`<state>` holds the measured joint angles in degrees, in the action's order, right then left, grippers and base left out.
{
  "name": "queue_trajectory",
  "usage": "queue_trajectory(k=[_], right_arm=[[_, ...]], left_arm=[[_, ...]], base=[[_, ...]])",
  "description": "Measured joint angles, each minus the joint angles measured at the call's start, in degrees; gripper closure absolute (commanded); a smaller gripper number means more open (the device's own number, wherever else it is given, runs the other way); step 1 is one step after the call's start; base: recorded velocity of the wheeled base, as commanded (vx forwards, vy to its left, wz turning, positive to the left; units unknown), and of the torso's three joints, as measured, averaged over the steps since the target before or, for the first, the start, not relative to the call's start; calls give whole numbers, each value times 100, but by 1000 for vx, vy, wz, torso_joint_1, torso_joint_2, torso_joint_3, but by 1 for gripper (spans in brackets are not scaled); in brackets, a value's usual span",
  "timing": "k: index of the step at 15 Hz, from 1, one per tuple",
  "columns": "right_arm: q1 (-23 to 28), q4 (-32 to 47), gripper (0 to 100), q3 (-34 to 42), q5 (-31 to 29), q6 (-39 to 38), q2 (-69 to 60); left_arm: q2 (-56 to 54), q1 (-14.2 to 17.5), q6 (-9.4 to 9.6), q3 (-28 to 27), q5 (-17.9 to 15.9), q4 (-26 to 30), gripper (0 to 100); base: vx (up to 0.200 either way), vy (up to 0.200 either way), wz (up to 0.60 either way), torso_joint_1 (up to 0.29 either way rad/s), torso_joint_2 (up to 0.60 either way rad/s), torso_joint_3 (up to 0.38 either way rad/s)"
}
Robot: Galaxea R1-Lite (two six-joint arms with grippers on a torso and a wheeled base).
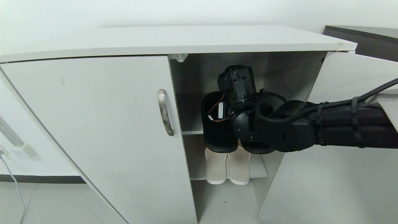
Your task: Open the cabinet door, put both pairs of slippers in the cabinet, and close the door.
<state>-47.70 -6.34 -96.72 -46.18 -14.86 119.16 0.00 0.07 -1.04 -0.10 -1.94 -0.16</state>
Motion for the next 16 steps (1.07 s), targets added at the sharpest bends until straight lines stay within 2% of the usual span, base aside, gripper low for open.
queue_trajectory(k=[5, 10, 11, 16], right_arm=[[173, 267, 100, -778, 94, 132, 410], [236, 286, 100, -1041, 102, 140, 644], [247, 284, 0, -1050, 105, 140, 661], [239, 293, 0, -925, 118, 140, 647]], left_arm=[[0, 2, -2, 0, 11, 0, 100], [0, 0, -5, 0, 11, 0, 100], [0, 0, -7, 0, 11, 0, 100], [0, 0, -7, 0, 9, 0, 100]], base=[[0, 0, 0, 0, 0, 0], [0, 0, 0, 0, 0, 0], [0, 0, 0, 0, 0, 0], [0, 0, 0, 0, 0, 0]])
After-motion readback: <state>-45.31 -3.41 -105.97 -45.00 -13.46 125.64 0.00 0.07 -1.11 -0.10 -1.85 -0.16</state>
